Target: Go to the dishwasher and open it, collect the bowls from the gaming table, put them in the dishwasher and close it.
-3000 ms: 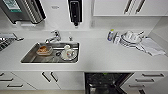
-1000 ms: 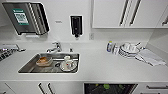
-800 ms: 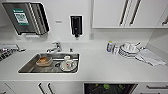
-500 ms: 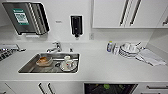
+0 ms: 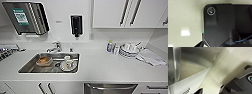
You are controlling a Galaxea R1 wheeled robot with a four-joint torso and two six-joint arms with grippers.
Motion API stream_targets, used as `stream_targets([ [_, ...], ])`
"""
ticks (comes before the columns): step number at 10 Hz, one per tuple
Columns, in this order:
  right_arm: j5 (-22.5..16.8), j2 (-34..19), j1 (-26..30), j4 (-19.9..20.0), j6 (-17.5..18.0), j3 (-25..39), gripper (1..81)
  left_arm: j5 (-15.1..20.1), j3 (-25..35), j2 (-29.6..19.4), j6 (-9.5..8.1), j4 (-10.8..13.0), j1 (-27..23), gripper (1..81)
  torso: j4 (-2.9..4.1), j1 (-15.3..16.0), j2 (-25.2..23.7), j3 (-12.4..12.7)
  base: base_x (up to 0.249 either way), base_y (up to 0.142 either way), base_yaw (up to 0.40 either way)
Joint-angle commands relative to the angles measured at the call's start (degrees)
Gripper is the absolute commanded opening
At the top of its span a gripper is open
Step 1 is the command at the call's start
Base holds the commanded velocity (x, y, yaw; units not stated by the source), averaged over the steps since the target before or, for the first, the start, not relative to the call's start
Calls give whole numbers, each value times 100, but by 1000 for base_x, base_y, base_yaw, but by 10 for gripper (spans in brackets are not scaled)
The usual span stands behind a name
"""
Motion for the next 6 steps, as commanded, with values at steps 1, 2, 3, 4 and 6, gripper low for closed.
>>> stream_targets([
  [1,-337,1713,-1397,-1725,-501,-2404,811,370,-56,-19,18,8,-167,811,0,0,0,0,0,0,0],
  [2,-337,1993,-1592,-2013,-510,-2806,811,370,-56,-19,18,8,-176,811,0,0,0,0,0,0,0],
  [3,-337,2161,-1707,-2251,-510,-3054,811,370,-56,-27,18,0,-184,811,0,0,0,0,0,0,0],
  [4,-337,2205,-1761,-2454,-510,-3134,811,370,-56,-28,18,-1,-184,811,0,0,0,0,0,0,0],
  [6,-328,2284,-1875,-2982,-545,-3204,811,335,-56,-19,18,-1,-193,811,0,0,0,0,0,0,0],
])
